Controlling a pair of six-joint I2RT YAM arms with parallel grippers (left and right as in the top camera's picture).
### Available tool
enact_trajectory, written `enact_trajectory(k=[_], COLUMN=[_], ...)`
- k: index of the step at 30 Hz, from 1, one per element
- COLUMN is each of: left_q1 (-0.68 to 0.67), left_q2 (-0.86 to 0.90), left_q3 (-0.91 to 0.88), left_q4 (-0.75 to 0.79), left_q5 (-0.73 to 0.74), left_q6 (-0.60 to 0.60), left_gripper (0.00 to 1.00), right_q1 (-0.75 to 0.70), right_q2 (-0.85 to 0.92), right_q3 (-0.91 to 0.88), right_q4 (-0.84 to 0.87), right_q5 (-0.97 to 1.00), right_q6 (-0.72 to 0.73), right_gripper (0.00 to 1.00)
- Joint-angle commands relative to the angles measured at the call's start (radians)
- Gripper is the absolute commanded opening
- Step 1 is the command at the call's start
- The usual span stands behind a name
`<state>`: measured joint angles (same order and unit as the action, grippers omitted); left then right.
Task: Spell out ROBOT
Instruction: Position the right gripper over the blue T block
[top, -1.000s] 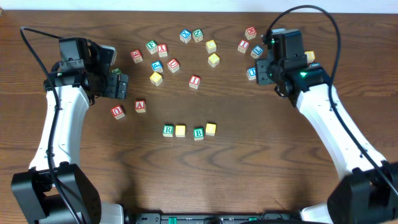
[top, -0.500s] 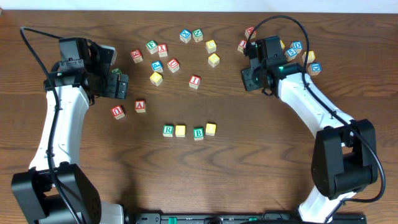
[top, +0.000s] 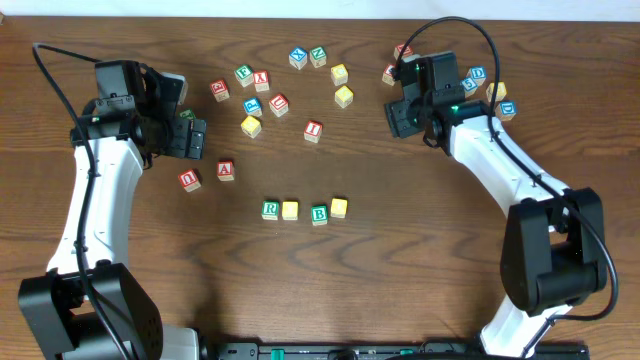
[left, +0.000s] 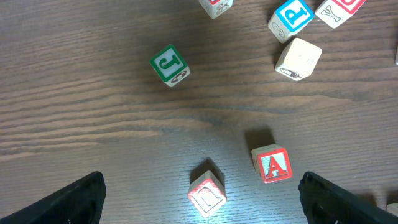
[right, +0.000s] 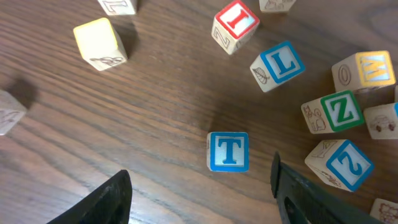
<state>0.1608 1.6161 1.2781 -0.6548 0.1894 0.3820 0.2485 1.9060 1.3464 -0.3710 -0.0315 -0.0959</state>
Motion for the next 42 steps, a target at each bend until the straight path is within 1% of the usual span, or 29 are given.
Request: enact_trajectory(k=[1, 11, 15, 17, 20, 22, 26, 27, 31, 36, 42], left_q1=[-0.001, -0.001, -0.001, -0.001, -0.001, -0.001, -0.001, -0.001, -0.001, -0.001, -0.001], left_q2=[0.011, 0.011, 0.011, 0.011, 0.011, 0.011, 0.011, 0.011, 0.011, 0.011, 0.011], left_q3=[0.022, 0.022, 0.022, 0.022, 0.022, 0.022, 0.022, 0.022, 0.022, 0.022, 0.022], left_q4=[-0.003, -0.003, -0.003, -0.003, -0.003, -0.003, -0.003, -0.003, -0.003, -0.003, -0.003], left_q5=[0.012, 0.012, 0.012, 0.012, 0.012, 0.012, 0.012, 0.012, 0.012, 0.012, 0.012], left_q6=[0.006, 0.006, 0.006, 0.006, 0.006, 0.006, 0.006, 0.006, 0.006, 0.006, 0.006], left_gripper=[0.98, 0.98, 0.98, 0.98, 0.98, 0.97, 0.98, 0.98, 0.98, 0.98, 0.98], right_q1=[-0.016, -0.023, -0.023, -0.024, -0.028, -0.028, -0.028, -0.028, -0.029, -0.032, -0.048], right_q2=[0.037, 0.099, 0.112, 0.123, 0.158, 0.196, 0.272, 0.281, 0.289, 0.289, 0.289], right_q3=[0.016, 0.029, 0.034, 0.056, 0.131, 0.206, 0.346, 0.359, 0.367, 0.367, 0.367], right_q4=[0.009, 0.027, 0.043, 0.027, -0.04, -0.104, -0.219, -0.227, -0.232, -0.249, -0.277], right_q5=[-0.002, 0.014, 0.014, 0.023, 0.032, 0.051, 0.055, 0.055, 0.055, 0.077, 0.077], right_q6=[-0.013, 0.022, 0.025, 0.038, 0.039, 0.039, 0.04, 0.044, 0.058, 0.084, 0.118], right_gripper=[0.68, 0.66, 0.69, 0.69, 0.68, 0.64, 0.49, 0.48, 0.49, 0.57, 0.61])
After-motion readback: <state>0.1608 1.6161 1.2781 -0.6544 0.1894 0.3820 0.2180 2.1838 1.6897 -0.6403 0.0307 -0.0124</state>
